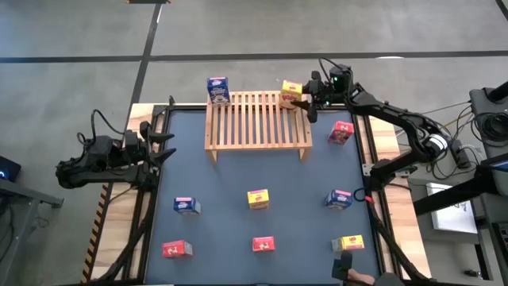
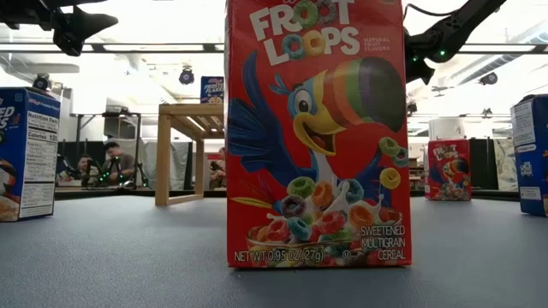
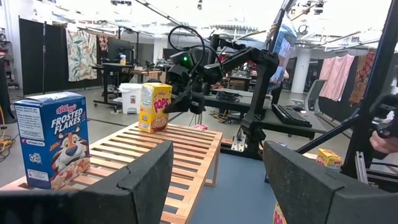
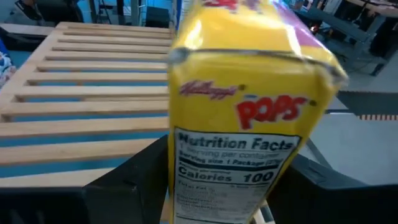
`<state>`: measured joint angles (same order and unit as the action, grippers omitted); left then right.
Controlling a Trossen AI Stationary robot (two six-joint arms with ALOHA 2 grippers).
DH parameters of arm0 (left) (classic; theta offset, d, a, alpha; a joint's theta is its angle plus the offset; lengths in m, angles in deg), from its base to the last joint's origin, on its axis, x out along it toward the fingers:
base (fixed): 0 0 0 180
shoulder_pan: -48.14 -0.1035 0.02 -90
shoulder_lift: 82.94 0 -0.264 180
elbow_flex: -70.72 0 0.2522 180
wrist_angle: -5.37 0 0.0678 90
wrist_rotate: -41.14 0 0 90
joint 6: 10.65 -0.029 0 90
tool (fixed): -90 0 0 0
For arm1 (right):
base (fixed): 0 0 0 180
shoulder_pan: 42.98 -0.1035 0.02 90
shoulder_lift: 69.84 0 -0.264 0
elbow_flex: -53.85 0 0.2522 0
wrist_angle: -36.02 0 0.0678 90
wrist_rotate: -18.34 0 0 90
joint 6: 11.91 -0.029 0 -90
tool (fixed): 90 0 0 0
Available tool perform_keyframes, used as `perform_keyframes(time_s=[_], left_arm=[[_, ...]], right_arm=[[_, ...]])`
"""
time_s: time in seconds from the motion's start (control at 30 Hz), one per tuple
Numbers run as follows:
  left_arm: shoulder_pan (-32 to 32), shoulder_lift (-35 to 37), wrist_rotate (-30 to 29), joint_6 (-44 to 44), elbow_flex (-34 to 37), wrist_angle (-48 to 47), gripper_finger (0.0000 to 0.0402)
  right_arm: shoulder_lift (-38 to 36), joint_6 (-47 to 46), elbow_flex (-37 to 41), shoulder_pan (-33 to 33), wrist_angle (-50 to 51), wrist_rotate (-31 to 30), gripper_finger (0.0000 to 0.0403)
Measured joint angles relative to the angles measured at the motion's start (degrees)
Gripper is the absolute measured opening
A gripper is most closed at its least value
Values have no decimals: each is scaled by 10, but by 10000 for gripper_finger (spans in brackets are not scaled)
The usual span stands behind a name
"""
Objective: Stack cereal on shelf
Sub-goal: Put the top right yellow cereal box on the shelf
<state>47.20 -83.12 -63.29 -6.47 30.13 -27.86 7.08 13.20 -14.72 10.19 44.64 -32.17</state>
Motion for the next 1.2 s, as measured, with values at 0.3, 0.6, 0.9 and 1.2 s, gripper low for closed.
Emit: perform_keyframes(time_s=[0.3,0.6,0.9,1.2], left_arm=[[0,0,0,2,0,0,233],[0,0,0,2,0,0,233],[0,0,0,2,0,-1,233],[0,0,0,2,0,-1,233]], right_arm=[[10,4,-25,20,4,31,164],[10,29,-30,24,29,89,160],[11,60,-30,30,53,87,160],[11,60,-30,31,53,85,164]])
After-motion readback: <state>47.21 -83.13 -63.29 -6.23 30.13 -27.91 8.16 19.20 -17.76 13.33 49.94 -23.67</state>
